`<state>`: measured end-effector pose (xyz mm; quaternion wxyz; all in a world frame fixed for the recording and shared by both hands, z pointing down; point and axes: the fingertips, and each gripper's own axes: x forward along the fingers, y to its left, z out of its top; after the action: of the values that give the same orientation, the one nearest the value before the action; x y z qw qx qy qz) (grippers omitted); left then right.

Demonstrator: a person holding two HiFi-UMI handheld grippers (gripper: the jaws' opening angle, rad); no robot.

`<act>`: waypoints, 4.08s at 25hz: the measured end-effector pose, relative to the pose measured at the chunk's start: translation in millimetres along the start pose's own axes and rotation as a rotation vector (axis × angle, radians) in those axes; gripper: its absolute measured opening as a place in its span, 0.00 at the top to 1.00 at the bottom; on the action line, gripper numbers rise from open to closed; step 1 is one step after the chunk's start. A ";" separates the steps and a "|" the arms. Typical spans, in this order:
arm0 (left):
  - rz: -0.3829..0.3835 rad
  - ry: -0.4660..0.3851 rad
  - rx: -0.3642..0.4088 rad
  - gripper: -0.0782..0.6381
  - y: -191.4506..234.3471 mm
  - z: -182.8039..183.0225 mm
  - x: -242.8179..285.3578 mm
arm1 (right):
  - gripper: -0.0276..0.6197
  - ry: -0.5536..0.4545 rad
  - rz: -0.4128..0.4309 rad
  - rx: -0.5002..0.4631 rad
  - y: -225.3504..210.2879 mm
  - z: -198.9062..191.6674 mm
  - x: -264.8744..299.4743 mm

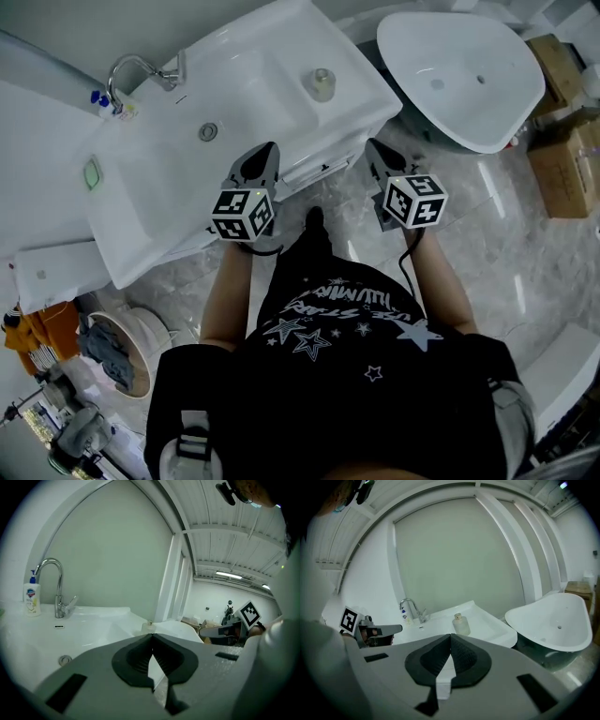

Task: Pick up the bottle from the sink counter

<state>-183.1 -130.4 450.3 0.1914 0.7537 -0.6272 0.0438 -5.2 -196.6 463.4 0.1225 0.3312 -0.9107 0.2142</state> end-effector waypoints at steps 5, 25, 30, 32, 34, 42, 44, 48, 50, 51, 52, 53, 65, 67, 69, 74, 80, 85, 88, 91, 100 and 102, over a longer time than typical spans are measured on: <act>-0.065 0.029 0.013 0.88 11.1 9.1 36.7 | 0.95 0.000 -0.044 0.018 -12.0 11.7 25.1; -0.318 0.167 0.115 0.47 18.1 -11.0 163.6 | 0.95 -0.009 -0.207 0.068 -70.2 42.5 91.8; -0.331 0.195 0.142 0.42 21.6 -20.9 189.8 | 0.95 -0.001 -0.232 0.084 -78.0 38.5 99.2; -0.337 0.201 0.153 0.42 20.7 -22.5 199.5 | 0.95 0.005 -0.239 0.088 -80.0 36.6 100.1; -0.341 0.209 0.173 0.42 19.5 -24.4 209.7 | 0.95 0.009 -0.245 0.092 -81.3 34.8 102.0; -0.350 0.223 0.249 0.40 13.9 -34.4 239.7 | 0.95 0.016 -0.250 0.107 -84.3 30.1 108.8; -0.355 0.225 0.259 0.40 11.8 -35.4 242.9 | 0.95 0.015 -0.252 0.107 -86.3 30.5 109.3; -0.361 0.225 0.282 0.40 7.8 -37.1 249.9 | 0.95 0.015 -0.260 0.113 -90.2 28.5 109.4; -0.359 0.206 0.291 0.40 5.4 -34.8 254.2 | 0.95 0.015 -0.262 0.118 -91.5 27.1 108.7; -0.359 0.198 0.295 0.40 3.9 -33.9 256.3 | 0.95 0.015 -0.263 0.121 -92.2 26.4 108.1; -0.360 0.197 0.302 0.40 2.2 -34.0 258.4 | 0.95 0.016 -0.265 0.124 -93.1 25.7 107.4; -0.362 0.201 0.309 0.40 0.6 -34.8 260.7 | 0.95 0.016 -0.267 0.126 -94.0 25.2 106.7; -0.348 0.222 0.342 0.40 -3.7 -33.3 276.9 | 0.95 0.015 -0.286 0.133 -106.3 26.3 99.4; -0.348 0.219 0.349 0.40 -3.8 -33.2 276.7 | 0.95 0.015 -0.286 0.136 -107.3 26.1 99.1; -0.346 0.214 0.351 0.41 -3.8 -32.9 276.7 | 0.95 0.015 -0.284 0.139 -107.9 25.1 98.6; -0.337 0.230 0.356 0.41 -4.7 -33.3 277.2 | 0.95 0.017 -0.282 0.144 -111.0 24.0 95.2; -0.289 0.217 0.367 0.41 -4.1 -31.3 273.7 | 0.95 0.012 -0.258 0.122 -110.7 29.9 91.6; -0.262 0.198 0.341 0.41 -7.7 -18.5 261.8 | 0.95 0.004 -0.227 0.110 -107.7 36.2 87.5; -0.252 0.188 0.319 0.41 -10.0 -9.7 248.0 | 0.95 -0.001 -0.200 0.100 -99.0 38.5 85.4; -0.235 0.168 0.311 0.41 -15.3 0.6 229.5 | 0.95 -0.007 -0.170 0.089 -88.9 39.5 80.5; -0.163 0.135 0.251 0.41 -34.3 10.7 163.6 | 0.95 -0.031 -0.090 0.058 -58.0 37.5 45.5; -0.141 0.130 0.240 0.41 -41.1 9.5 148.1 | 0.95 -0.035 -0.073 0.050 -52.5 36.8 34.1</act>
<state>-114.2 -265.4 477.2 0.1427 0.8090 -0.5492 0.1535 0.6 -268.9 459.8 0.1061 0.3707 -0.8945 0.2264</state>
